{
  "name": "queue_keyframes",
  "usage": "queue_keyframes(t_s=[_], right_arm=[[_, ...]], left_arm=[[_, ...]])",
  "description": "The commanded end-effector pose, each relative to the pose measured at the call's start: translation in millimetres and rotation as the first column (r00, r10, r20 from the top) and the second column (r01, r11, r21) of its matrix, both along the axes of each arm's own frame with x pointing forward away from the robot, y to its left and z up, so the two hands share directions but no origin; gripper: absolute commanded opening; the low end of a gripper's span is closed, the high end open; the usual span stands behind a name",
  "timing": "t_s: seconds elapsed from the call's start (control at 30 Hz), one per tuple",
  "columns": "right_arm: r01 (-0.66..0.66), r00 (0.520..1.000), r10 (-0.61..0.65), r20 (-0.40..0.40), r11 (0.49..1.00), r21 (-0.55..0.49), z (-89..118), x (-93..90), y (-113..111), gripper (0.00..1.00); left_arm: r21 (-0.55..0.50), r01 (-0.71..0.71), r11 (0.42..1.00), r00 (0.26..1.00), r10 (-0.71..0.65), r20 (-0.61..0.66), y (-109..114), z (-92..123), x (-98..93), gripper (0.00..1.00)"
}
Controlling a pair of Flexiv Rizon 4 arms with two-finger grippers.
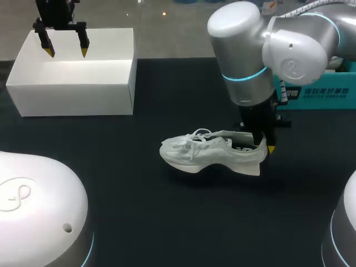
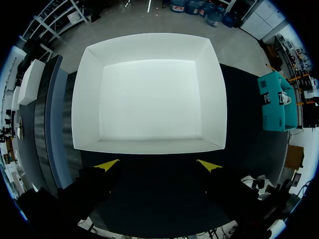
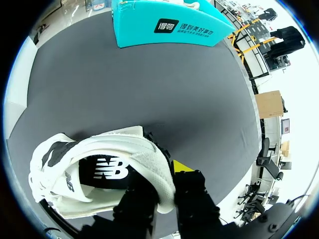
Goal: Take the shoe out of the shoebox, open the shoe tongue, remove and reinsert the insole, then place the shoe into the shoebox
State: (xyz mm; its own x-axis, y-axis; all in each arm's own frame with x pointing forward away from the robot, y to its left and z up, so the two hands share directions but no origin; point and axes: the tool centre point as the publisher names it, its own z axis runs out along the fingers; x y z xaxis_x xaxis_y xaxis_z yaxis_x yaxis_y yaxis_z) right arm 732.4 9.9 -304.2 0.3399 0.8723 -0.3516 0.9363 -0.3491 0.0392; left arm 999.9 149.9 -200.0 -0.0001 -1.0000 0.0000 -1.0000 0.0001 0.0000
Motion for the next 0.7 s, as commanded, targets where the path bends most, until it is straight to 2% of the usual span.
queue_keyframes(t_s=[0.03,0.27,0.57,0.6,0.63,0.67,0.7], right_arm=[[-0.028,1.0,0.028,-0.014,1.0,0.005,-27,1.8,4,0.0],[-0.056,0.998,0.057,-0.023,0.997,0.045,-56,2.9,8,0.0],[-0.058,0.996,0.062,-0.064,0.996,0.061,-75,3.9,11,0.0],[-0.057,0.996,0.061,-0.066,0.996,0.062,-75,3.7,11,0.14],[-0.056,0.996,0.061,-0.066,0.996,0.064,-72,3.2,11,0.42],[-0.056,0.996,0.06,-0.067,0.996,0.063,-69,2.8,11,1.0],[-0.053,0.996,0.057,-0.065,0.997,0.062,-65,2.0,10,1.0]], left_arm=[[0.0,0.0,1.0,1.0,0.0,0.0,0,0,0.1,1.0],[0.0,0.0,1.0,1.0,0.0,0.0,0,0,0.1,1.0],[0.0,0.0,1.0,1.0,0.0,0.0,0,0,0.1,1.0],[0.0,0.0,1.0,1.0,0.0,0.0,0,0,0.1,1.0],[0.0,0.0,1.0,1.0,0.0,0.0,0,0,0.1,1.0],[0.0,0.0,1.0,1.0,0.0,0.0,0,0,0.1,1.0],[0.0,0.0,1.0,1.0,0.0,0.0,0,0,0.1,1.0]])
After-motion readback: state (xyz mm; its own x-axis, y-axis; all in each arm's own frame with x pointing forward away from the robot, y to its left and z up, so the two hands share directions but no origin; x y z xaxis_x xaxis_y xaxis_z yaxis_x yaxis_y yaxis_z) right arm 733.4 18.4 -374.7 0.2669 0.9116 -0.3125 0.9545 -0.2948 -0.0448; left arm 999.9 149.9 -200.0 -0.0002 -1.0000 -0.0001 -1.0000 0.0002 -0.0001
